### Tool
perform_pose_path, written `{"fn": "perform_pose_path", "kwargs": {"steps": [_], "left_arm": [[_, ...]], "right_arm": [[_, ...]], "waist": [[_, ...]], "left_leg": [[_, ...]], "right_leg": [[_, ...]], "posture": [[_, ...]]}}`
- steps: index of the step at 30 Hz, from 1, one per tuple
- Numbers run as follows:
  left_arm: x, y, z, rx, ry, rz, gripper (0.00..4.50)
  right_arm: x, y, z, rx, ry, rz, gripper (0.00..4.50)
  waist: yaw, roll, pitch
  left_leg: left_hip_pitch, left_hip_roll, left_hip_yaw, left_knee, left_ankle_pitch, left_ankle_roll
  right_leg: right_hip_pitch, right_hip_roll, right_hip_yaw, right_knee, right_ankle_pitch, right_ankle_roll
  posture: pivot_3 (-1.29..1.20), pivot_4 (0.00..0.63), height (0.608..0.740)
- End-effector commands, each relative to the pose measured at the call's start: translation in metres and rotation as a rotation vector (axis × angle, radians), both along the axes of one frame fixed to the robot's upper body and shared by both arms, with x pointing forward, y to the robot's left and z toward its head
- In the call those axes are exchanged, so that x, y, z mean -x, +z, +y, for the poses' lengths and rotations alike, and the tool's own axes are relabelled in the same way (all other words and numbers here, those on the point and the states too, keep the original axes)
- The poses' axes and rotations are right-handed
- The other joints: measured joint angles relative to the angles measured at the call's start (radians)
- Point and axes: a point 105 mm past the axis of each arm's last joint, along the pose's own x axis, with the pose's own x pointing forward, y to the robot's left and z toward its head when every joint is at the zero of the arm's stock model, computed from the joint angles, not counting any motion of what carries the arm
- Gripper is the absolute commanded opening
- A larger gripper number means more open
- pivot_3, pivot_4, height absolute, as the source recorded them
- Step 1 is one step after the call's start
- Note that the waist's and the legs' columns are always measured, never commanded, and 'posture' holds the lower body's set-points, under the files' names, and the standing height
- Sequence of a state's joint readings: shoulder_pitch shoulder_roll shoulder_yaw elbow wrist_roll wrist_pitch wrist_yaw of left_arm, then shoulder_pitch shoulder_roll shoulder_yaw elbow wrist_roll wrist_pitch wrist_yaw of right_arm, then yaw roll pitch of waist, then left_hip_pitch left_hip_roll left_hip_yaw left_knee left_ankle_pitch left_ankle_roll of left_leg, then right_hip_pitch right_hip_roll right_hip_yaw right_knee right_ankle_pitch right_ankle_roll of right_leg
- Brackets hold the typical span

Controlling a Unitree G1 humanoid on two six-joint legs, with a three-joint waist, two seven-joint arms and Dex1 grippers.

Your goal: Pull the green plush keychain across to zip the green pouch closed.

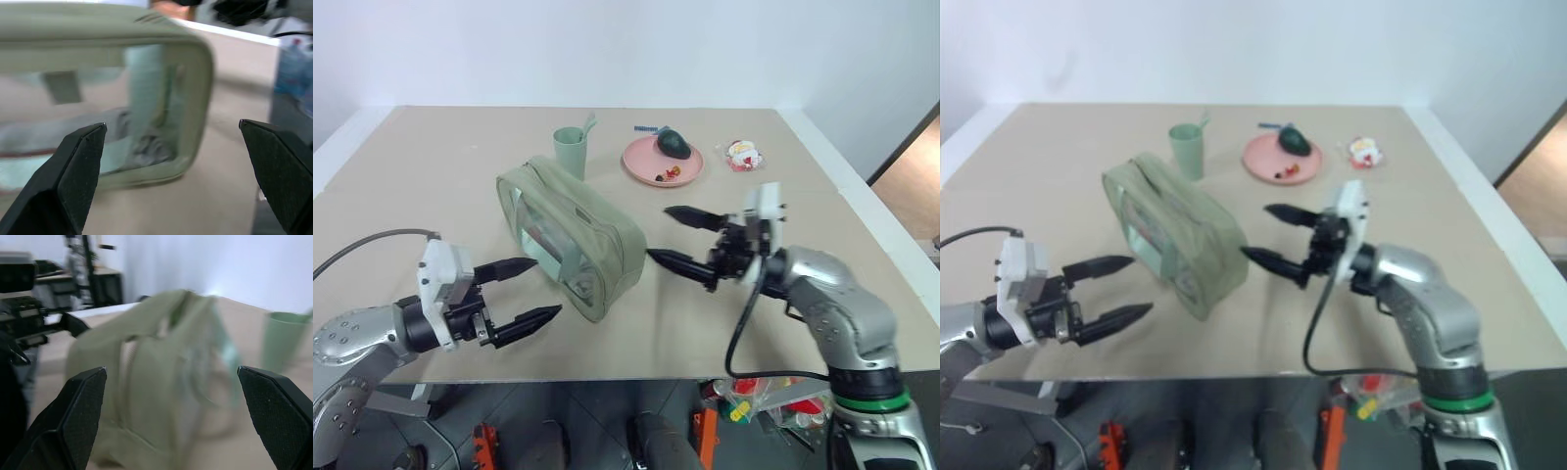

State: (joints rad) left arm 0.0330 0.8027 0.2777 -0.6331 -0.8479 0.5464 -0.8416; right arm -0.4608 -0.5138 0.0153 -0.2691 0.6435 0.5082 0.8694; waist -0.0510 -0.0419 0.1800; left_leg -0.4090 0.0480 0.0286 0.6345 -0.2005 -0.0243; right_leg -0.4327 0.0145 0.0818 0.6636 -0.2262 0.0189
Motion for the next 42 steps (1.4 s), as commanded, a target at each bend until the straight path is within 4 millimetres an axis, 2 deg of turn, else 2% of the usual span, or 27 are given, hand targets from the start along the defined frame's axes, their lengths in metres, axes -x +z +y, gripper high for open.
{"fn": "perform_pose_path", "kwargs": {"steps": [1,6,13,14,15,19,22,26,30,38,40,42], "left_arm": [[0.004,0.006,-0.015,0.001,-0.053,-0.022,4.50],[0.001,0.007,-0.018,0.001,-0.050,-0.027,4.50],[0.000,0.005,-0.020,0.002,-0.028,-0.033,4.50],[0.000,0.005,-0.020,0.002,-0.027,-0.032,4.50],[0.001,0.004,-0.022,0.002,-0.029,-0.031,4.50],[0.000,0.005,-0.026,0.009,-0.031,-0.034,4.50],[-0.002,0.008,-0.030,0.017,-0.042,-0.041,4.50],[-0.002,0.011,-0.035,0.033,-0.066,-0.035,4.50],[-0.002,0.014,-0.039,0.047,-0.085,-0.028,4.50],[0.000,0.019,-0.048,0.057,-0.117,-0.024,4.50],[0.000,0.019,-0.049,0.057,-0.116,-0.023,4.50],[0.001,0.019,-0.049,0.057,-0.115,-0.023,4.50]], "right_arm": [[-0.011,0.000,0.004,-0.001,-0.006,0.000,4.43],[-0.018,-0.005,0.008,-0.008,0.015,0.028,2.94],[-0.018,-0.004,0.013,-0.018,0.060,0.035,0.44],[-0.017,-0.004,0.013,-0.019,0.067,0.035,0.15],[-0.016,-0.004,0.014,-0.011,0.080,0.032,0.04],[-0.009,-0.004,0.014,0.065,0.140,-0.007,0.04],[-0.013,0.011,0.001,0.170,0.216,-0.082,0.04],[-0.038,0.027,-0.023,0.301,0.225,-0.171,0.04],[-0.064,0.033,-0.040,0.405,0.220,-0.234,0.04],[-0.080,0.023,-0.053,0.495,0.215,-0.277,0.04],[-0.080,0.026,-0.054,0.469,0.208,-0.264,0.76],[-0.078,0.049,-0.056,0.310,0.165,-0.245,1.34]], "waist": [[0.001,0.000,0.000],[0.003,0.000,0.000],[0.003,0.000,0.000],[0.003,0.000,0.000],[0.003,0.000,0.000],[0.003,0.000,0.000],[0.003,0.002,0.001],[0.002,0.002,0.001],[0.002,0.002,0.001],[0.002,0.002,0.001],[0.002,0.002,0.001],[0.002,0.003,0.002]], "left_leg": [[-0.001,0.000,0.000,0.000,0.000,0.000],[-0.008,-0.001,0.000,0.000,0.000,0.000],[-0.008,0.000,-0.001,0.000,0.000,0.000],[-0.007,0.000,-0.001,0.001,0.000,0.000],[-0.007,0.000,-0.001,0.001,0.000,0.000],[-0.008,0.000,-0.001,0.001,0.000,0.000],[-0.008,0.000,-0.001,0.002,0.000,0.000],[-0.008,-0.001,-0.001,0.004,0.000,0.000],[-0.007,-0.001,0.000,0.003,0.000,0.000],[-0.007,0.000,-0.001,0.001,0.000,0.000],[-0.007,0.000,-0.001,0.002,0.000,0.000],[-0.007,0.000,-0.001,0.002,0.000,0.000]], "right_leg": [[-0.001,0.000,0.000,0.000,0.000,0.000],[-0.006,-0.001,0.000,0.000,0.003,0.006],[-0.006,0.001,-0.001,0.001,0.003,0.005],[-0.006,0.001,-0.001,0.001,0.003,0.005],[-0.006,0.001,-0.001,0.001,0.003,0.005],[-0.006,0.000,-0.001,0.001,0.003,0.005],[-0.006,0.000,-0.001,0.001,0.003,0.005],[-0.005,0.000,-0.001,0.001,0.003,0.004],[-0.005,0.001,-0.001,0.001,0.005,0.006],[-0.005,0.001,-0.001,0.001,0.004,0.006],[-0.005,0.001,0.000,0.001,0.005,0.006],[-0.006,0.001,0.000,0.002,0.005,0.006]], "posture": [[0.00,0.150,0.740],[0.00,0.150,0.740],[0.00,0.150,0.740],[0.00,0.150,0.740],[0.00,0.150,0.740],[0.00,0.150,0.740],[0.00,0.150,0.740],[0.00,0.150,0.740],[0.00,0.150,0.740],[0.00,0.150,0.740],[0.00,0.150,0.740],[0.00,0.150,0.740]]}}
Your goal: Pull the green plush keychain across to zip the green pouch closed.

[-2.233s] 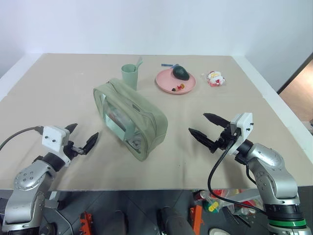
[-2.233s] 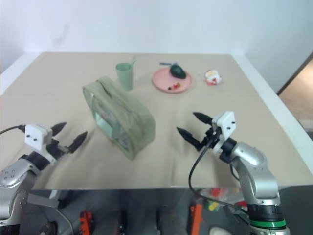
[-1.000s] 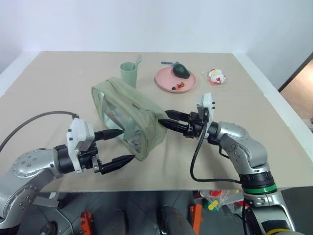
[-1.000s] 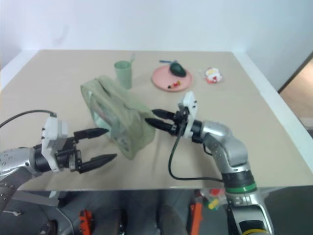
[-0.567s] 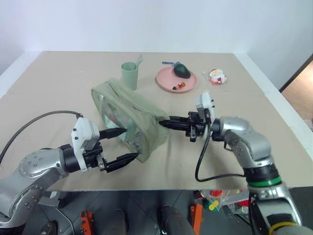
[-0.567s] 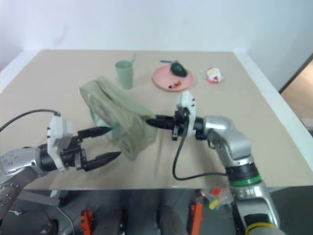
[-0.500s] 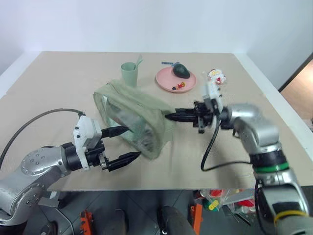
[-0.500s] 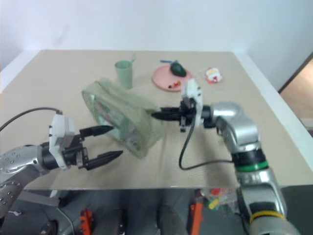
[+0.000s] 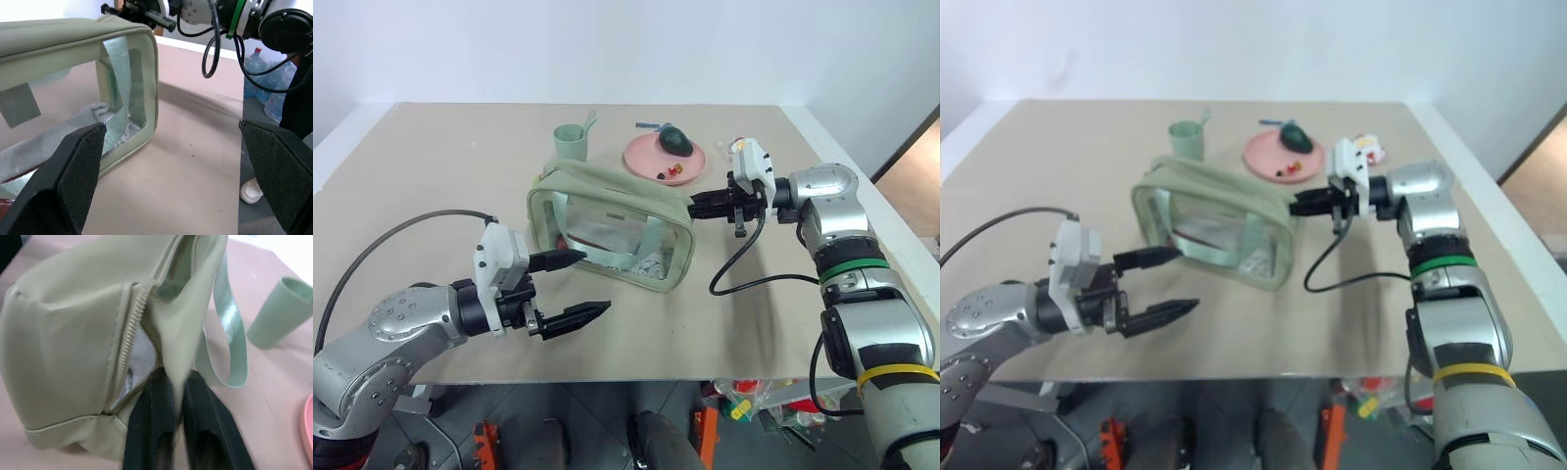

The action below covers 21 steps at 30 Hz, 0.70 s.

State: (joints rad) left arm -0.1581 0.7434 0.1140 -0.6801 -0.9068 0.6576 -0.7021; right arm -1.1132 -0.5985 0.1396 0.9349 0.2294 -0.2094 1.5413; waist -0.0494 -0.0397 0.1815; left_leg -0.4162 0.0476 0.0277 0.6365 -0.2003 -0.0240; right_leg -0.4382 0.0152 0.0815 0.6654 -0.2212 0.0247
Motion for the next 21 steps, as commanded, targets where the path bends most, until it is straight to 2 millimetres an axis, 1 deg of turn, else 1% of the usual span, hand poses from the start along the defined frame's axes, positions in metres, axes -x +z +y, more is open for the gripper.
{"fn": "perform_pose_path", "kwargs": {"steps": [1,4,5,6,7,9,11,14,17,21], "left_arm": [[0.006,0.008,-0.005,0.007,-0.022,-0.036,4.50],[0.007,0.008,-0.005,0.009,-0.024,-0.036,4.50],[0.008,0.008,-0.005,0.011,-0.030,-0.034,4.50],[0.009,0.008,-0.006,0.013,-0.038,-0.030,4.50],[0.011,0.008,-0.007,0.014,-0.056,-0.022,4.50],[0.014,0.008,-0.009,0.010,-0.096,-0.012,4.50],[0.015,0.009,-0.010,0.006,-0.120,-0.008,4.50],[0.013,0.011,-0.011,0.000,-0.154,-0.002,4.50],[0.011,0.012,-0.012,-0.011,-0.176,-0.004,4.50],[0.008,0.012,-0.011,-0.022,-0.179,-0.015,4.50]], "right_arm": [[0.008,0.050,-0.002,-0.242,-0.005,-0.015,1.68],[0.019,0.068,-0.010,-0.368,-0.051,0.002,2.72],[0.024,0.071,-0.013,-0.398,-0.069,0.007,2.92],[0.030,0.073,-0.016,-0.423,-0.088,0.014,3.40],[0.036,0.074,-0.017,-0.442,-0.106,0.018,3.70],[0.055,0.069,-0.018,-0.457,-0.137,0.036,4.23],[0.068,0.064,-0.015,-0.452,-0.159,0.044,4.23],[0.086,0.048,-0.002,-0.454,-0.207,0.049,4.23],[0.086,0.030,0.010,-0.448,-0.287,0.019,4.23],[0.085,0.013,0.013,-0.398,-0.331,0.007,4.23]], "waist": [[0.000,0.001,0.001],[0.002,0.002,0.001],[0.003,0.002,0.001],[0.005,0.002,0.001],[0.006,0.002,0.001],[0.006,0.002,0.001],[0.006,0.002,0.001],[0.004,0.002,0.001],[-0.001,0.003,0.001],[-0.001,0.003,0.001]], "left_leg": [[0.000,0.000,0.000,0.000,0.000,0.000],[0.000,0.000,-0.001,0.001,0.000,-0.001],[0.000,0.000,-0.001,0.001,0.000,-0.001],[0.000,0.000,-0.002,0.001,0.000,-0.001],[0.000,0.000,-0.003,0.001,0.000,-0.001],[-0.001,-0.001,-0.003,0.001,0.000,-0.001],[-0.001,-0.001,-0.002,0.001,0.000,0.000],[-0.001,-0.001,-0.003,0.001,0.000,0.000],[0.001,-0.001,-0.002,0.001,0.000,0.000],[0.001,-0.001,-0.001,0.002,0.002,0.000]], "right_leg": [[0.000,0.000,0.000,0.000,0.000,0.000],[0.000,0.000,-0.001,0.001,0.000,0.000],[0.000,0.000,-0.001,0.001,0.000,0.000],[0.000,0.000,-0.002,0.001,0.000,0.001],[0.001,0.000,-0.002,0.001,-0.001,0.001],[0.001,-0.001,-0.002,0.001,-0.001,0.001],[0.000,-0.001,-0.002,0.001,-0.001,0.002],[0.000,-0.001,-0.002,0.001,-0.001,0.002],[0.001,0.000,-0.001,0.001,0.000,0.001],[0.001,0.001,0.000,0.001,0.000,-0.002]], "posture": [[0.00,0.150,0.740],[0.00,0.150,0.740],[0.00,0.150,0.740],[0.00,0.150,0.740],[0.00,0.150,0.740],[0.00,0.150,0.740],[0.00,0.150,0.740],[0.00,0.150,0.740],[0.00,0.150,0.740],[0.00,0.150,0.740]]}}
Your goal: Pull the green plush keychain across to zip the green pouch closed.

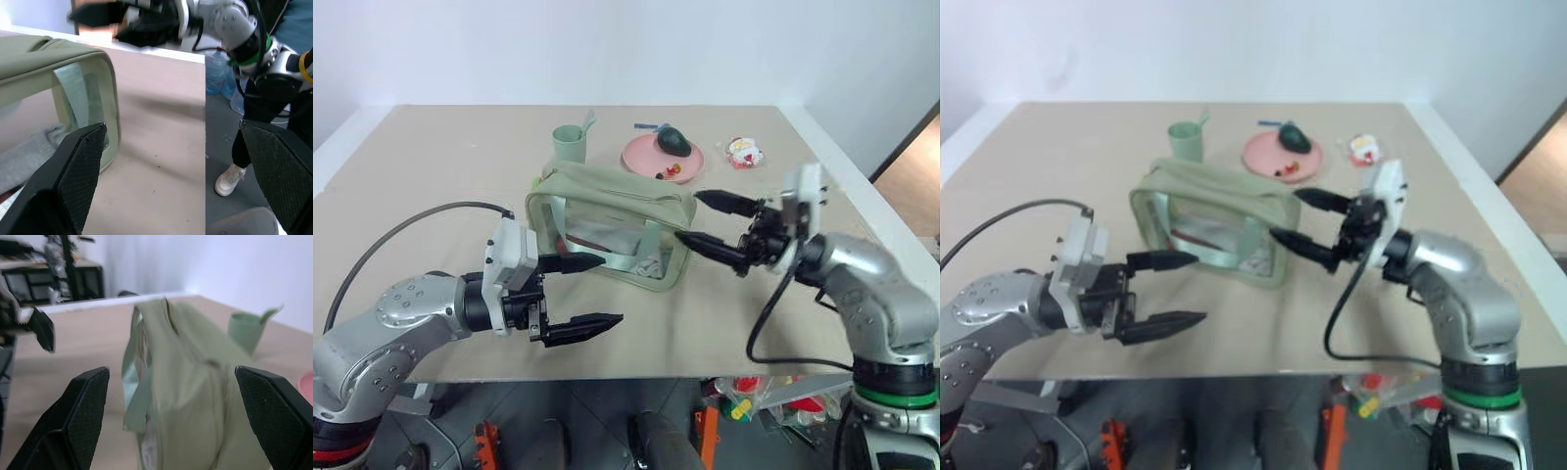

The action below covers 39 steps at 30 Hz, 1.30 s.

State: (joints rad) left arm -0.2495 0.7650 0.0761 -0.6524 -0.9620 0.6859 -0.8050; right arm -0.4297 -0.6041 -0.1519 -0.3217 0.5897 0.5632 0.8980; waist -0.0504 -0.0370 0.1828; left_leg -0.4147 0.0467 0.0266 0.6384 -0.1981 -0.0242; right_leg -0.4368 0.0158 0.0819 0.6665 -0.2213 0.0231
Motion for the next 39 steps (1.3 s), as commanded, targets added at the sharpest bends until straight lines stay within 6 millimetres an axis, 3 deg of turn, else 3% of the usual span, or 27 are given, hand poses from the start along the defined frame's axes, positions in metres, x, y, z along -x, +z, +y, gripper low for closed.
{"fn": "perform_pose_path", "kwargs": {"steps": [1,3,15,23,27,30,34,39], "left_arm": [[-0.001,0.003,0.000,-0.014,-0.012,-0.027,4.50],[-0.002,0.003,0.000,-0.016,-0.009,-0.032,4.50],[-0.005,-0.005,0.005,-0.044,0.029,-0.041,4.50],[-0.004,-0.008,0.008,-0.049,0.049,-0.045,4.50],[-0.005,-0.006,0.010,-0.035,0.064,-0.043,4.50],[-0.006,-0.007,0.010,-0.048,0.063,-0.046,4.50],[-0.006,-0.007,0.010,-0.055,0.065,-0.054,4.50],[-0.004,-0.009,0.010,-0.064,0.079,-0.053,4.50]], "right_arm": [[0.002,0.004,0.004,0.039,-0.033,-0.084,4.23],[-0.001,0.001,0.005,0.039,-0.042,-0.081,4.02],[-0.003,-0.002,0.009,0.027,-0.025,-0.089,0.02],[0.001,-0.007,0.018,0.079,0.038,-0.107,0.02],[0.008,0.005,0.022,0.075,0.169,-0.176,0.02],[-0.002,0.011,0.013,0.160,0.276,-0.246,0.02],[-0.022,0.013,-0.001,0.216,0.290,-0.291,0.02],[-0.031,0.011,-0.010,0.257,0.317,-0.296,0.02]], "waist": [[0.001,0.000,0.000],[0.001,0.000,0.000],[0.001,0.000,0.000],[-0.001,0.000,0.000],[-0.004,0.000,0.000],[-0.008,0.000,0.000],[-0.008,-0.001,0.001],[-0.006,-0.001,0.001]], "left_leg": [[0.000,0.000,0.000,0.001,0.000,0.000],[0.000,0.000,0.001,0.001,0.000,0.000],[0.000,0.000,0.000,0.000,0.000,0.000],[0.001,0.001,0.001,0.000,0.000,0.000],[0.002,0.001,0.001,0.000,0.000,0.000],[0.004,0.001,0.001,0.000,0.000,0.001],[0.005,0.001,0.001,0.000,0.001,0.001],[0.004,0.001,0.001,-0.002,0.000,0.001]], "right_leg": [[0.000,0.000,0.001,0.000,0.000,0.000],[0.000,0.000,0.001,0.000,0.000,0.000],[0.000,0.000,0.001,0.000,0.001,0.001],[0.000,0.001,0.002,0.000,0.001,-0.001],[0.001,0.002,0.002,0.000,0.001,-0.002],[0.002,0.003,0.003,0.000,0.002,-0.003],[0.003,0.003,0.003,0.000,0.002,-0.003],[0.002,0.003,0.003,-0.001,0.002,0.000]], "posture": [[0.00,0.150,0.740],[0.00,0.150,0.740],[0.00,0.150,0.740],[0.00,0.150,0.740],[0.00,0.150,0.740],[0.00,0.150,0.740],[0.00,0.150,0.740],[0.00,0.150,0.740]]}}
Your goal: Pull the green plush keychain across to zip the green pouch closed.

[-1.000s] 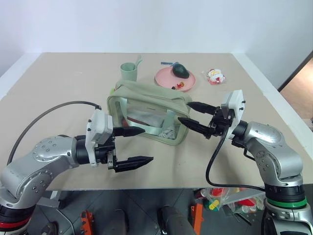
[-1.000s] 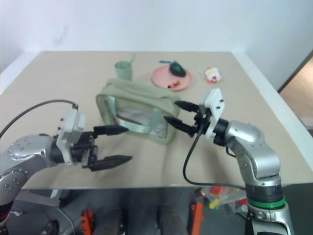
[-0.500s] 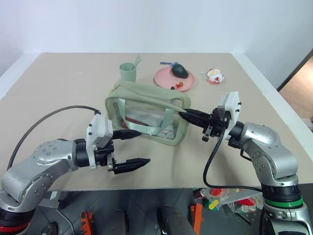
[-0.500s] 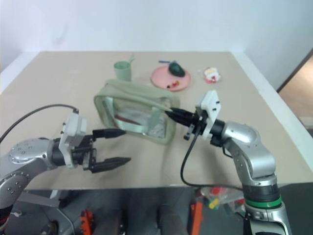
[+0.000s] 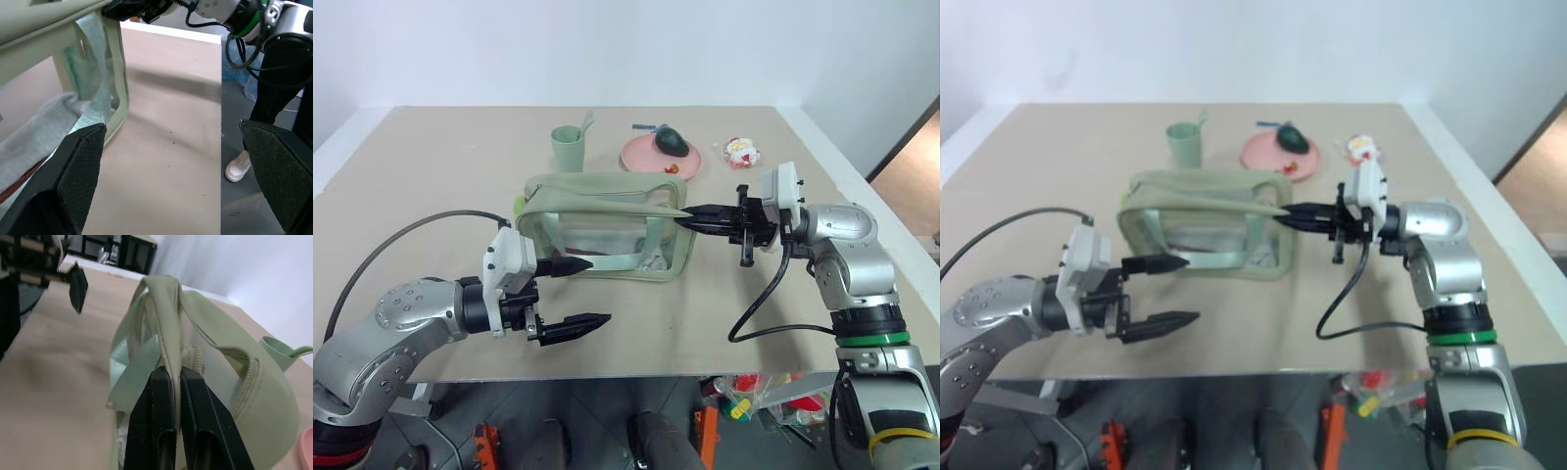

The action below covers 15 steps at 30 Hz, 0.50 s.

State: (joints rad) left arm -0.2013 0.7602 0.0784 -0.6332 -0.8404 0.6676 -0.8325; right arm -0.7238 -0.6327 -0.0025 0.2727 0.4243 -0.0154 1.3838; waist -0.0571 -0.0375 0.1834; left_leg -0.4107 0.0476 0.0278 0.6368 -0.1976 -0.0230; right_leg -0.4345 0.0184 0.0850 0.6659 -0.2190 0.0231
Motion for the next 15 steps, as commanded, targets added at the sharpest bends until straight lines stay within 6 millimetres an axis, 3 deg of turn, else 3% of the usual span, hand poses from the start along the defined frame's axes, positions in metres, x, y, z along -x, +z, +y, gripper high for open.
{"fn": "perform_pose_path", "kwargs": {"steps": [1,7,12,15], "left_arm": [[0.005,0.006,0.000,-0.004,0.007,-0.050,4.50],[-0.009,0.021,0.013,0.081,0.137,-0.058,4.50],[-0.019,0.047,0.057,0.226,0.352,0.005,4.50],[-0.025,0.049,0.093,0.292,0.523,0.057,4.50]], "right_arm": [[-0.001,0.009,-0.004,0.029,0.019,-0.049,0.02],[0.001,-0.004,-0.001,0.028,0.025,-0.036,0.02],[-0.001,-0.003,-0.002,0.026,0.002,-0.042,0.02],[-0.001,-0.004,-0.001,0.030,-0.005,-0.047,0.02]], "waist": [[0.001,0.000,0.000],[0.004,0.000,0.000],[0.001,0.000,0.000],[-0.002,0.000,0.000]], "left_leg": [[0.000,0.000,0.000,-0.001,0.000,0.000],[0.000,0.000,-0.001,-0.001,-0.001,0.001],[0.002,0.001,0.000,-0.001,0.000,0.001],[0.003,0.002,0.000,-0.001,0.000,0.001]], "right_leg": [[0.000,0.000,0.000,0.000,0.000,0.001],[0.000,0.000,-0.001,0.000,-0.001,0.001],[0.000,0.000,0.000,0.001,0.002,0.000],[0.001,0.001,-0.001,0.001,0.002,0.000]], "posture": [[0.00,0.150,0.740],[0.00,0.150,0.740],[0.00,0.150,0.740],[0.00,0.150,0.740]]}}
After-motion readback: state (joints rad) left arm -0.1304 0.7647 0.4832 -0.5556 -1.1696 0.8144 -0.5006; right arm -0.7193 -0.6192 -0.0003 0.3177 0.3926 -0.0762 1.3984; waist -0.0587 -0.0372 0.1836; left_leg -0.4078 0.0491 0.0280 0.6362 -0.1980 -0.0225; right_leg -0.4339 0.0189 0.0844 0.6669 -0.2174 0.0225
